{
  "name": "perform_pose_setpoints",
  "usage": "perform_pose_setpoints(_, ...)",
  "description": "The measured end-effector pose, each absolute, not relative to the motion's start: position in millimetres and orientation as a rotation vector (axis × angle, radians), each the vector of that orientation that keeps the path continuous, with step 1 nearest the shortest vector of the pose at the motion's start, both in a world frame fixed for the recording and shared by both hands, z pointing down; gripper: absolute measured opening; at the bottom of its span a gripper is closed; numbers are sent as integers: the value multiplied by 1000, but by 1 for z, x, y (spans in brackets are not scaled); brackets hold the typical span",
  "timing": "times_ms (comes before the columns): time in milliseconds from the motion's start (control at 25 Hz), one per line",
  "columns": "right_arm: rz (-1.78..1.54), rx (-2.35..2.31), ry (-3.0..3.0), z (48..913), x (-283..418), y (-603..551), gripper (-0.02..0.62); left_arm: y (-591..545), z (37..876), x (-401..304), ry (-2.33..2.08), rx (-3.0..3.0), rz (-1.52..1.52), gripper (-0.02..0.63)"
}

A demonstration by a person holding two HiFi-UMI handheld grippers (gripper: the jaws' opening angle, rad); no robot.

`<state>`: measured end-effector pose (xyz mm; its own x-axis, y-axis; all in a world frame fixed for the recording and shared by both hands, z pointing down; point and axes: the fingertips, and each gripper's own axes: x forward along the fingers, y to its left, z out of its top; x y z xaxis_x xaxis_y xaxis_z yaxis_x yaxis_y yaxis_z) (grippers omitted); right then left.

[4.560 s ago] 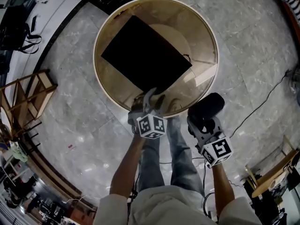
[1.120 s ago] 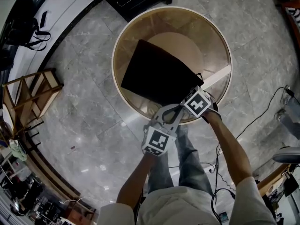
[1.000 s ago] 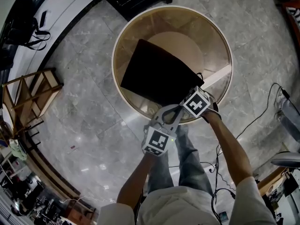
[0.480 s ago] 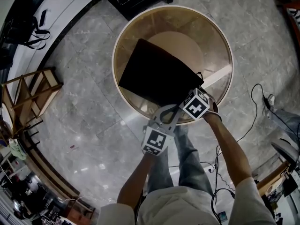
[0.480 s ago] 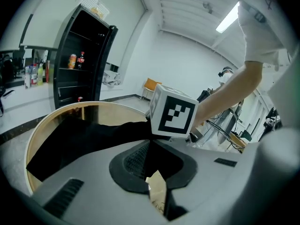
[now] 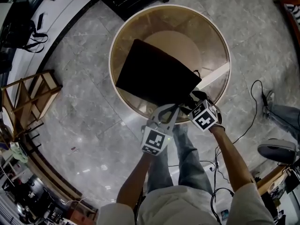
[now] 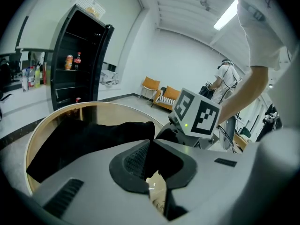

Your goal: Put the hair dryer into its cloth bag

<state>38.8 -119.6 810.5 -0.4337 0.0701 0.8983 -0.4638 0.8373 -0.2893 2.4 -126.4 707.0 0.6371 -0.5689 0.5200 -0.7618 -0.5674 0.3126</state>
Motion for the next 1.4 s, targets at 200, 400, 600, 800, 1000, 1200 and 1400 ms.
perform_pose_setpoints(200, 572, 356, -1921, 809, 55, -105, 347, -124, 707, 4, -1033, 2347, 508, 40)
perform_pose_setpoints(400, 583, 416, -1883, 824, 67, -98, 347, -125, 707, 6, -1031, 2351, 512, 41)
perform_pose_setpoints(600, 565, 438, -1858, 838, 67, -97, 335, -121, 710, 7, -1026, 2351, 525, 41)
perform_pose_setpoints(800, 500, 434, -1852, 840, 67, -105, 238, -122, 710, 5, -1023, 2357, 532, 41)
perform_pose_setpoints(1000, 471, 415, -1878, 830, 65, -104, 222, -122, 709, 6, -1021, 2369, 542, 41)
perform_pose_setpoints(1200, 418, 429, -1948, 798, 51, -116, 216, -122, 704, 7, -1019, 2386, 549, 41)
perform_pose_setpoints(1400, 382, 428, -2006, 773, 31, -135, 213, -124, 699, 8, -1024, 2397, 543, 40)
